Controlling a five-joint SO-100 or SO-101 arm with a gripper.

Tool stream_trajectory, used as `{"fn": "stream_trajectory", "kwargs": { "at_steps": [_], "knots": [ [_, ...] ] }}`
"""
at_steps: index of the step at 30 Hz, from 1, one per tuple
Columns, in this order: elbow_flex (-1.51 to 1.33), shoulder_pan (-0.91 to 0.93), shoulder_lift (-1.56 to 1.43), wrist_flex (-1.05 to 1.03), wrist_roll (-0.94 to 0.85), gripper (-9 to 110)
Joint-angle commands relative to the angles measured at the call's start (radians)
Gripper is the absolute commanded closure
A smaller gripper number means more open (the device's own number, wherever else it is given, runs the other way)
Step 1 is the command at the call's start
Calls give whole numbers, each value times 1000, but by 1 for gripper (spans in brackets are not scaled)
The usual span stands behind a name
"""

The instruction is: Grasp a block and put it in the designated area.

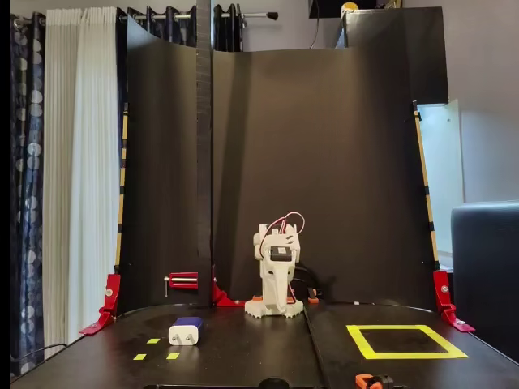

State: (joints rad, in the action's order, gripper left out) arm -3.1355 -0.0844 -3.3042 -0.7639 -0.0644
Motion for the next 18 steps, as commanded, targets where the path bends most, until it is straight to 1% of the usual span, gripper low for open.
{"fn": "stream_trajectory", "kwargs": {
  "at_steps": [1,11,14,18],
  "knots": [
    [-6,3,-6,0,0,102],
    [-6,20,-6,2,-6,101],
    [-6,31,23,37,-103,102],
    [17,64,120,143,-178,102]
  ]
}}
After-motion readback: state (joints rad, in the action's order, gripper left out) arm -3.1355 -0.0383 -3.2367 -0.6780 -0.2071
